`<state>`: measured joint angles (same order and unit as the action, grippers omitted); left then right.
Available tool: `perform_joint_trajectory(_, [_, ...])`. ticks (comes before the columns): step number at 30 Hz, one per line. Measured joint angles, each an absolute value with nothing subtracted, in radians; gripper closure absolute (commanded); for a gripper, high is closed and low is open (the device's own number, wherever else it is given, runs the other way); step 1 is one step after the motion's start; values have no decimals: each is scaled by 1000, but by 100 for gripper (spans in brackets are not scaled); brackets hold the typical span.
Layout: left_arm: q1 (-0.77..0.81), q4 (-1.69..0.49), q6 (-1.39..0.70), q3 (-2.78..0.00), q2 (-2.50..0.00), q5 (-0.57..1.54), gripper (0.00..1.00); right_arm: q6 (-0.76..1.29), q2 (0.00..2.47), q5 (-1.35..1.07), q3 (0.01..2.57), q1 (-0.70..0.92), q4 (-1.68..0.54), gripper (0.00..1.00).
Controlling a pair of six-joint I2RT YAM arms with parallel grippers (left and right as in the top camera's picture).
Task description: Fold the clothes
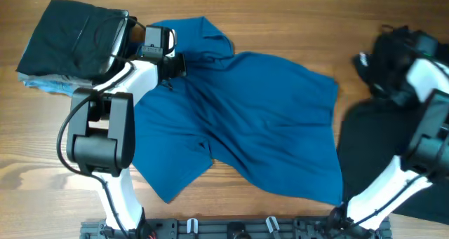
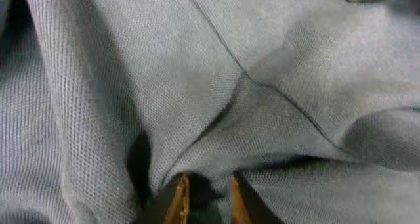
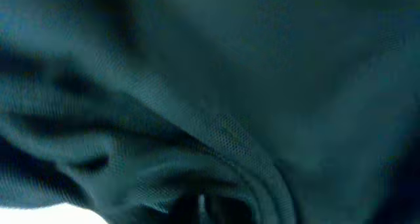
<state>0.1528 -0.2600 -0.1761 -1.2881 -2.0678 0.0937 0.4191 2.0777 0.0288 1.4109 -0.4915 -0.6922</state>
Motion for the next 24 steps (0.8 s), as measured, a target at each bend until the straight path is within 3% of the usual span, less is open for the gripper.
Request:
perform_joint_trajectory(3, [152,-284,-186,-1279,-2037,87,53,265,2063,-117,1411,-595,-699,50])
perform_joint_trajectory(7, [147,-315,-186,-1273,-1937,83,37,83,1985,-403,1411,-533,-719,21])
perform_joint_trajectory(15, [144,-491,-179,-1273,-1737,84,31,23,1983,-434,1385,-308,-746,14])
perform_joint_trajectory(17, [144,-538,-170,-1273,-1719,85,31,25,2005,-425,1360,-301,-743,20])
perform_joint_trajectory(19, [144,-578,-162,-1273,-1713,87,30,24,2025,-426,1331,-302,-739,34])
perform_joint_trajectory(22, [144,-628,-158,-1272,-1713,87,30,17,2031,-445,1320,-303,-701,77])
perform_joint_trajectory(24, [144,-649,-155,-1272,-1713,87,30,17,2040,-480,1306,-303,-656,96])
